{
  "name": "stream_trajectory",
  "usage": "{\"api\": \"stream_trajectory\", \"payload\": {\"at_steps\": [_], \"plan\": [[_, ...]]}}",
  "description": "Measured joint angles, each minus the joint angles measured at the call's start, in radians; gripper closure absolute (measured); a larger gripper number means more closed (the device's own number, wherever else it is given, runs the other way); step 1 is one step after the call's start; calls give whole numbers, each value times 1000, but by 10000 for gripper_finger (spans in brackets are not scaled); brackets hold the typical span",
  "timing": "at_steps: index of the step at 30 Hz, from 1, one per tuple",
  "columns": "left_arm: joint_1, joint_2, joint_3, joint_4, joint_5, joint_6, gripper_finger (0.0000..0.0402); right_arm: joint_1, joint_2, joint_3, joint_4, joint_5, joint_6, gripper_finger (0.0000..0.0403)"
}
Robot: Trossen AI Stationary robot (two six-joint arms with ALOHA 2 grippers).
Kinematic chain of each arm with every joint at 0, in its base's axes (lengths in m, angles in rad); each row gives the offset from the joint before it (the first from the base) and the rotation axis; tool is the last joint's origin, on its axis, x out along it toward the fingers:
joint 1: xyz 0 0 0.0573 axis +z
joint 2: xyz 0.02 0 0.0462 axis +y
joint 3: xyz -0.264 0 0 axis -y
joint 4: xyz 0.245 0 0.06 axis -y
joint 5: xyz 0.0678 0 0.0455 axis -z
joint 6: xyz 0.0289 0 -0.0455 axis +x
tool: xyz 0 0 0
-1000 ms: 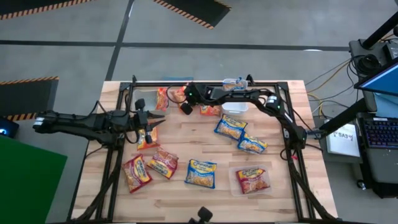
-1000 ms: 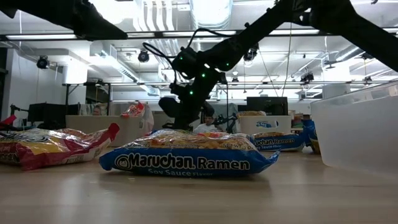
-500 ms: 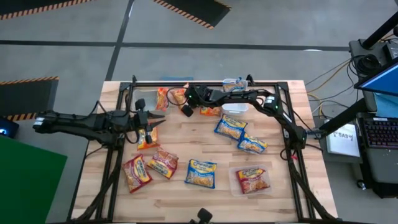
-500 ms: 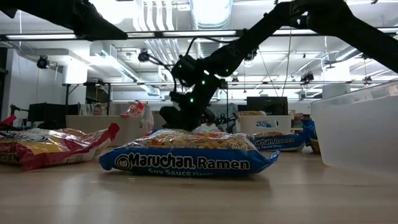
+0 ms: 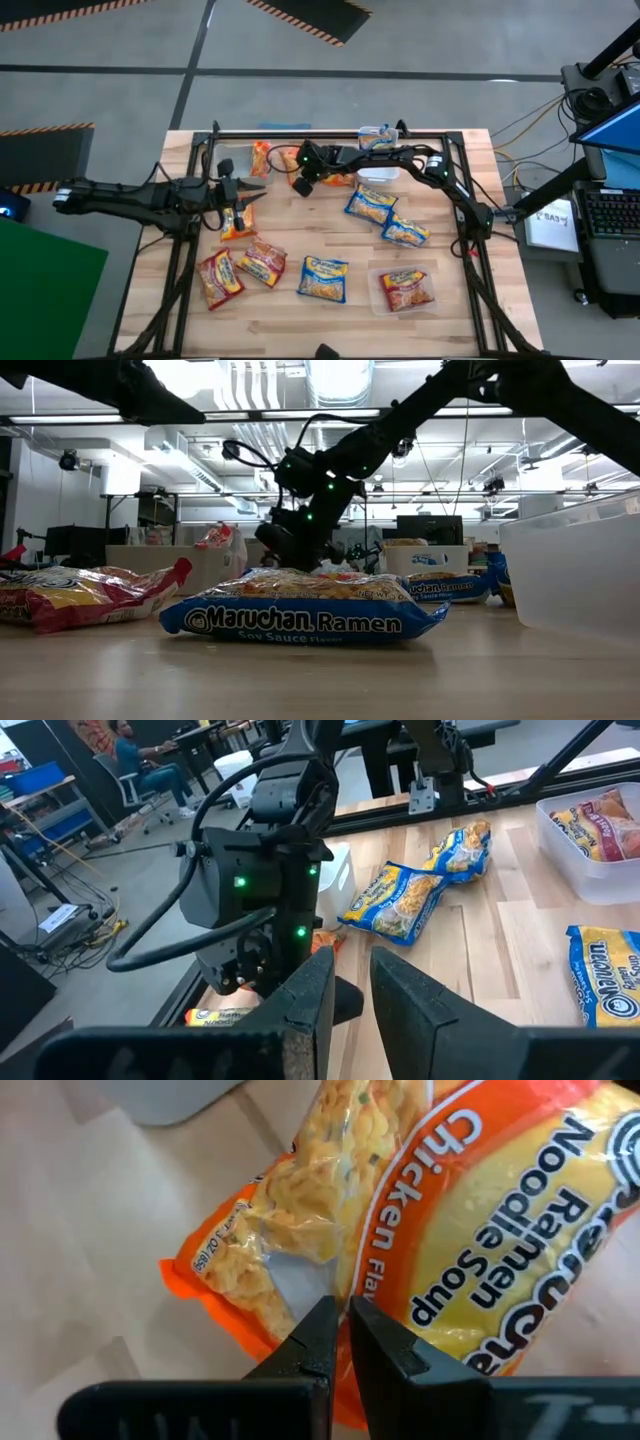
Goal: Sort Maruchan noodles
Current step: Put the orange noodle pack into the gray bin
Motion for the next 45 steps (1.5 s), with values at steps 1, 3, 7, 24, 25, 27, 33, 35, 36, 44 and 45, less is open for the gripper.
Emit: {"api": "stream_trajectory", "payload": {"at_steps": [1,3,7,24,25,27,33,35,36,44,45], "plan": [[0,1,0,2,0,0,349,0,-1,4,-1,11,1,381],[0,1,0,9,0,0,349,-4,-1,20,2,28,6,381],[0,1,0,14,0,0,349,-26,-2,46,26,53,26,381],[0,1,0,33,1,5,349,-17,-2,50,-165,-110,117,381],[0,1,0,35,1,5,349,-14,-2,50,-177,-113,117,381],[0,1,0,37,2,5,349,-8,-3,50,-204,-117,118,381],[0,1,0,38,2,5,349,33,-6,50,-314,-238,109,381],[0,1,0,39,2,4,349,56,-6,50,-331,-260,102,381],[0,1,0,40,2,4,349,68,-6,50,-341,-273,92,381],[0,1,0,89,4,-23,349,184,-33,48,-434,-281,26,381],[0,1,0,93,4,-34,349,196,-43,47,-438,-272,17,381]]}}
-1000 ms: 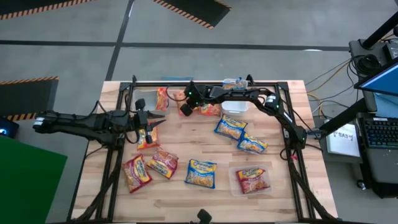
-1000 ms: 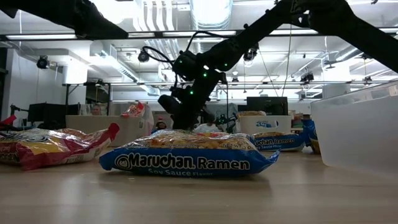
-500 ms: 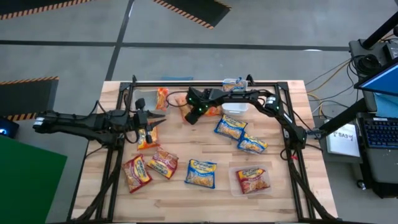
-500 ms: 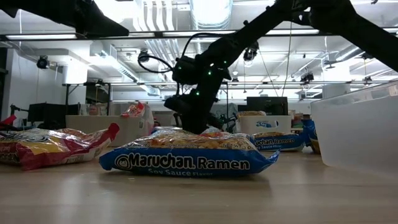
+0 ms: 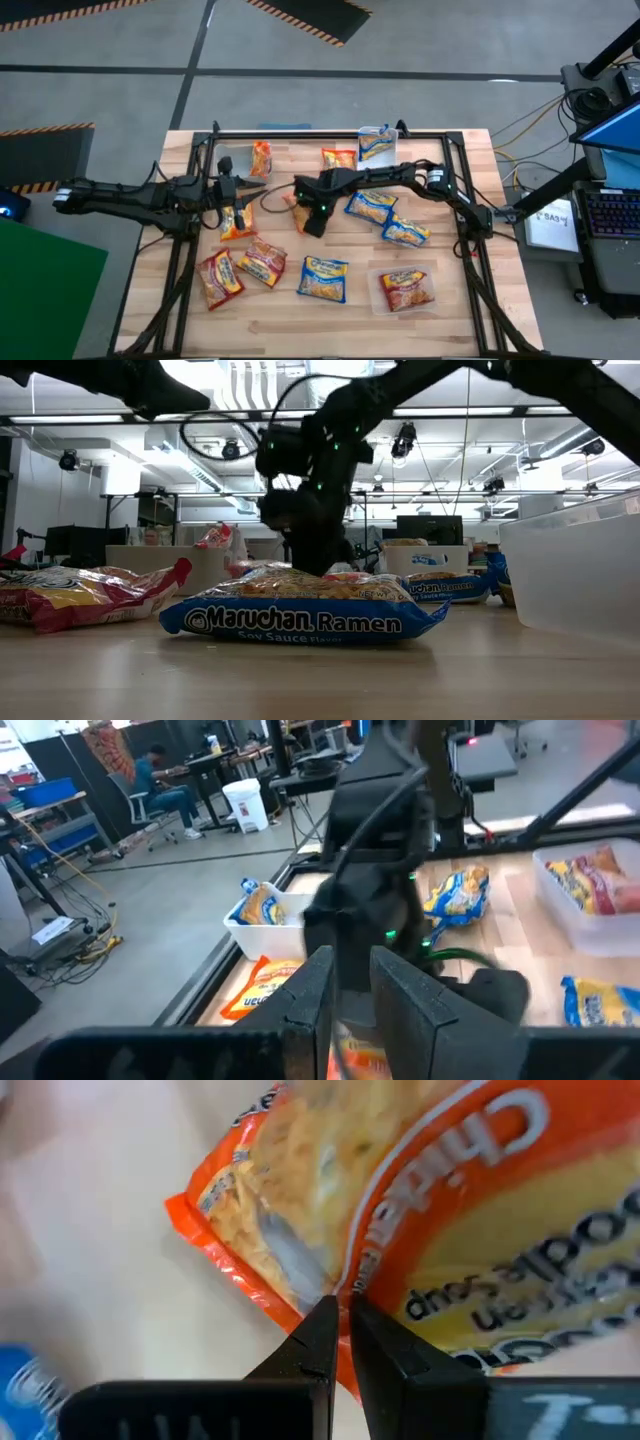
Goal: Sort Maruchan noodles
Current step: Put the orange noodle pack into the gray bin
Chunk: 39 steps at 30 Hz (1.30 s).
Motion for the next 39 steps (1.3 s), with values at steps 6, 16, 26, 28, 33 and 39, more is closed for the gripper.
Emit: {"api": "stream_trajectory", "payload": {"at_steps": [6,16,26,28,33,39], "plan": [[0,9,0,-1,0,-127,349,54,-136,-36,25,12,-65,381],[-3,166,-1,3,8,-354,349,124,-436,-388,328,20,-205,381],[-3,366,44,11,137,-520,349,120,-749,-813,737,108,-203,381],[-3,405,70,13,138,-530,349,118,-810,-868,782,131,-211,381],[-3,510,142,4,138,-534,349,100,-942,-981,863,142,-228,381],[-3,601,209,-63,138,-541,340,78,-1078,-1037,860,141,-256,381]]}}
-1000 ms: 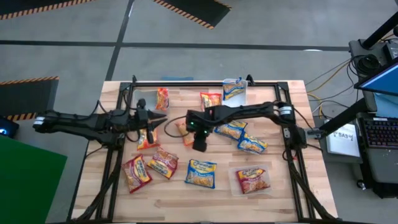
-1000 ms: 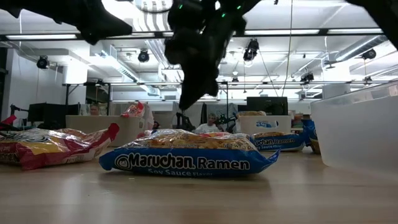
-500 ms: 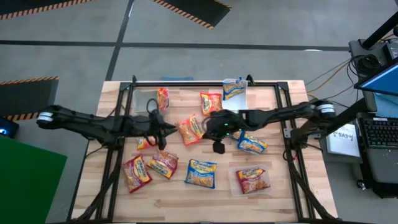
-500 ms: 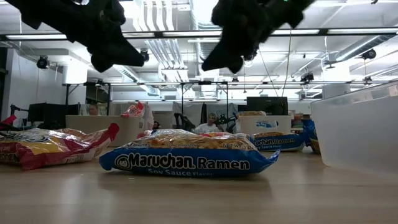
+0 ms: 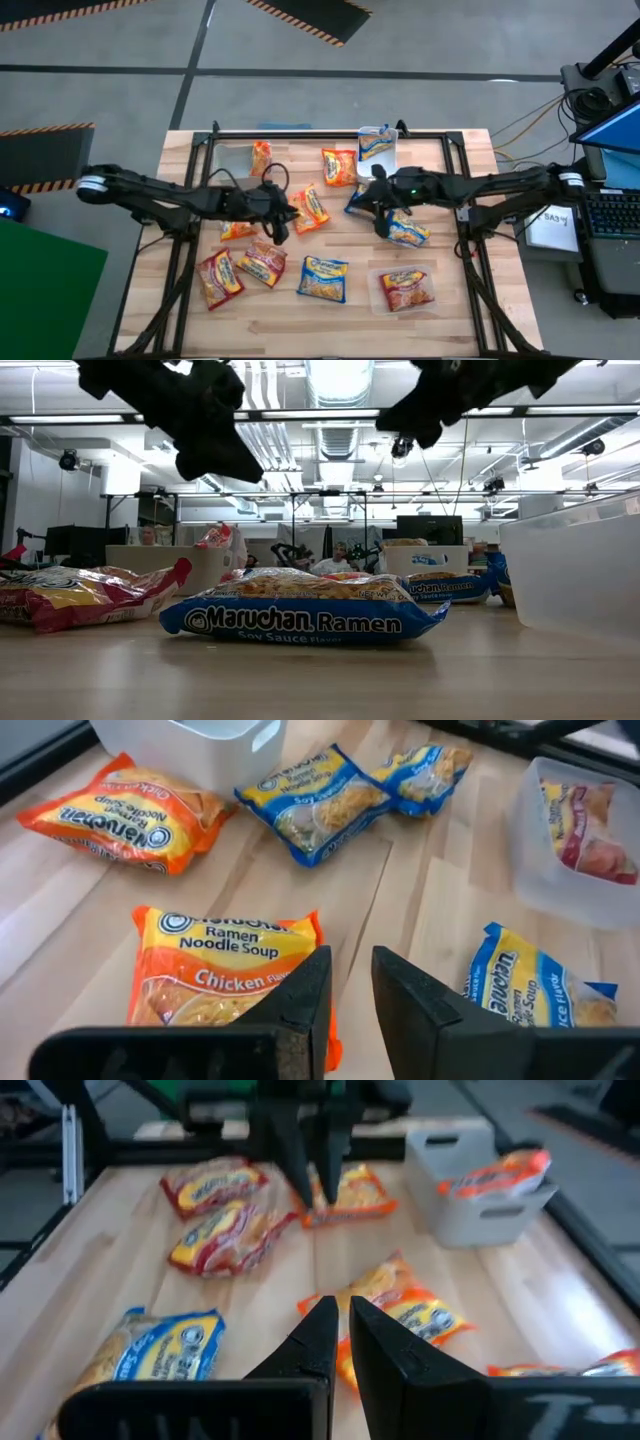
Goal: Sort Maruchan noodles
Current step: Put the orange noodle pack into the gray bin
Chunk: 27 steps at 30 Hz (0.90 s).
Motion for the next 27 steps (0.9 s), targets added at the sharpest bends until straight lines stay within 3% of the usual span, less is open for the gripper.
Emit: {"api": "stream_trajectory", "payload": {"at_steps": [5,13,16,20,27], "plan": [[2,55,46,-19,-1,13,301,-7,-68,-9,-2,1,-44,381],[11,173,125,-52,-117,23,182,-9,-104,-48,-38,-8,-52,381],[35,219,137,-67,-117,33,147,-11,-111,-51,-41,-8,-51,381],[72,269,138,-59,-80,24,133,-11,-120,-51,-49,-8,-51,381],[113,314,132,-49,-87,34,145,-11,-126,-51,-61,-8,-52,381]]}}
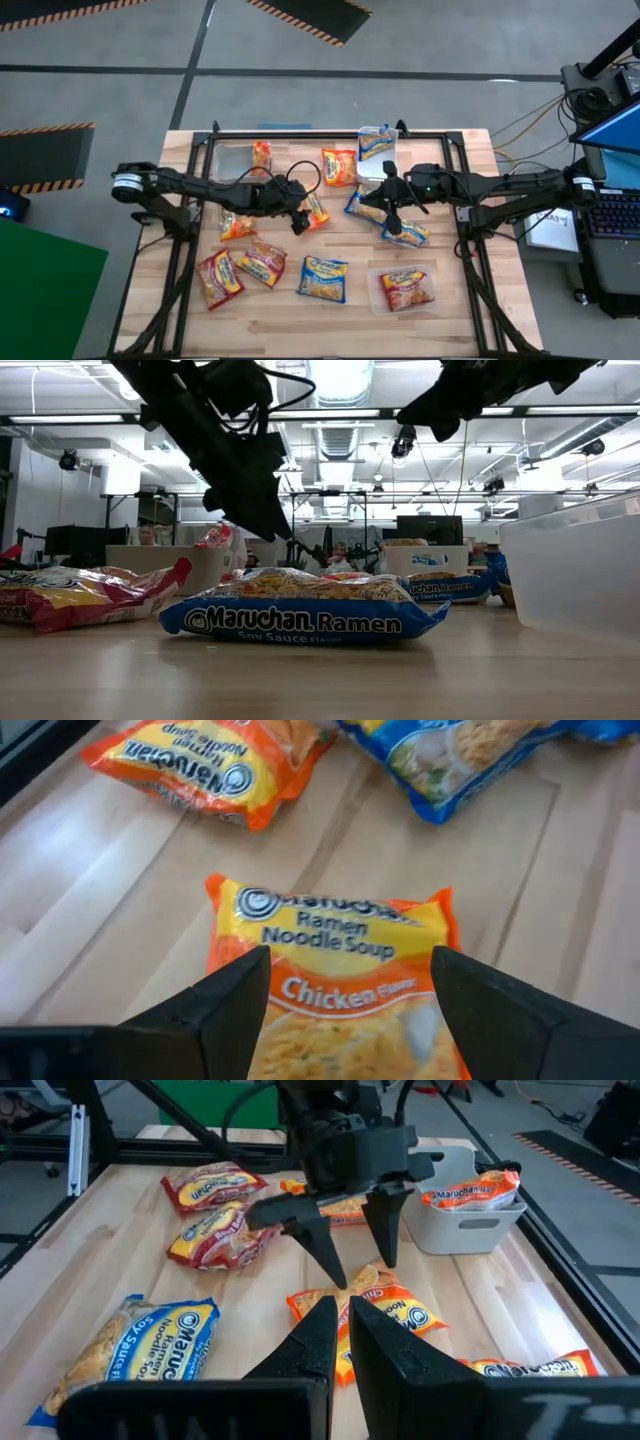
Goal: Sort Maruchan noodles
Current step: Put the orange noodle pack into the gray bin
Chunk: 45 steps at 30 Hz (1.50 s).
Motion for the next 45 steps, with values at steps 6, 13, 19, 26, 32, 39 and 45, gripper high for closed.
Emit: {"api": "stream_trajectory", "payload": {"at_steps": [6,13,19,26,32,39,45], "plan": [[21,18,-2,4,-1,19,155,0,0,0,2,0,0,381],[29,18,-21,1,-1,19,160,0,0,0,1,0,0,381],[32,56,-22,11,-1,18,167,0,1,0,1,1,0,381],[37,134,-23,33,-6,12,168,0,1,0,0,1,1,381],[38,146,-22,45,-16,-3,169,0,1,0,0,1,-1,381],[37,144,-22,49,-23,-21,192,0,1,0,1,1,-8,381],[32,142,-22,50,-27,-35,279,0,1,0,1,1,-8,381]]}}
